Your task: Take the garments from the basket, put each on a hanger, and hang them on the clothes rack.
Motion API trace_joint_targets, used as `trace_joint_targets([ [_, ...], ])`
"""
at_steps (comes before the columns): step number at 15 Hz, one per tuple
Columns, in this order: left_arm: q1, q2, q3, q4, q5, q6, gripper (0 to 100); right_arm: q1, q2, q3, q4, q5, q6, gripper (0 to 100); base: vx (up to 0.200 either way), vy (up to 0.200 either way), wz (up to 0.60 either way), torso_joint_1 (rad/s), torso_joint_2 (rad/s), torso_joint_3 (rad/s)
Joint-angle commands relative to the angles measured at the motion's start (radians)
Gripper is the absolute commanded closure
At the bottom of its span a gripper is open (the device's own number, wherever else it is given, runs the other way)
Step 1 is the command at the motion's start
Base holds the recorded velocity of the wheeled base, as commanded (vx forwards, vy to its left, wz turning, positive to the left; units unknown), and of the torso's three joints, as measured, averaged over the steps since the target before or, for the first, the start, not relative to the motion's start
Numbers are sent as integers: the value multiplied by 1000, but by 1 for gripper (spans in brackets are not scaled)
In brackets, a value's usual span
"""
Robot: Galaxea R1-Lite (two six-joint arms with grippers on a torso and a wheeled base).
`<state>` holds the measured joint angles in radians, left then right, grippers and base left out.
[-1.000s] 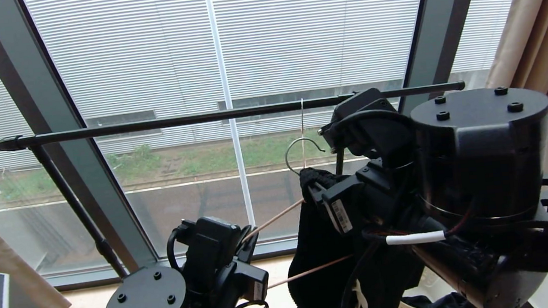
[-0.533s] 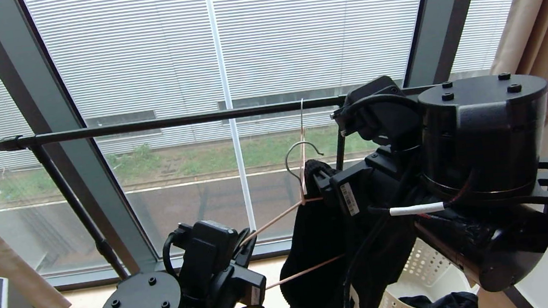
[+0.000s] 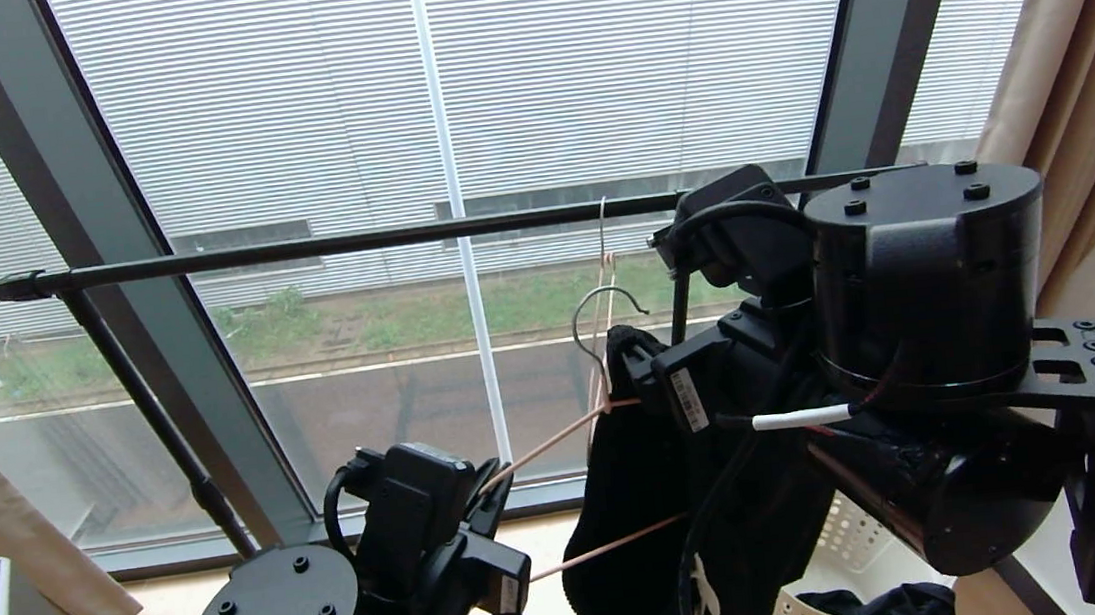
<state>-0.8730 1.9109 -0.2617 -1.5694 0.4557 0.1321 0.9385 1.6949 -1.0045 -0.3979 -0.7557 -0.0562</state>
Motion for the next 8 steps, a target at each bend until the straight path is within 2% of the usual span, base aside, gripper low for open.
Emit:
trace_joint_targets([
  [1,0,-9,-5,-1,1,0,100,-9,5,-2,1,-1,-1,0,0,0,0,0,0,0],
  [8,2,-27,-19,-1,1,0,100,-7,26,3,5,-17,-2,0,0,0,0,0,0,0],
])
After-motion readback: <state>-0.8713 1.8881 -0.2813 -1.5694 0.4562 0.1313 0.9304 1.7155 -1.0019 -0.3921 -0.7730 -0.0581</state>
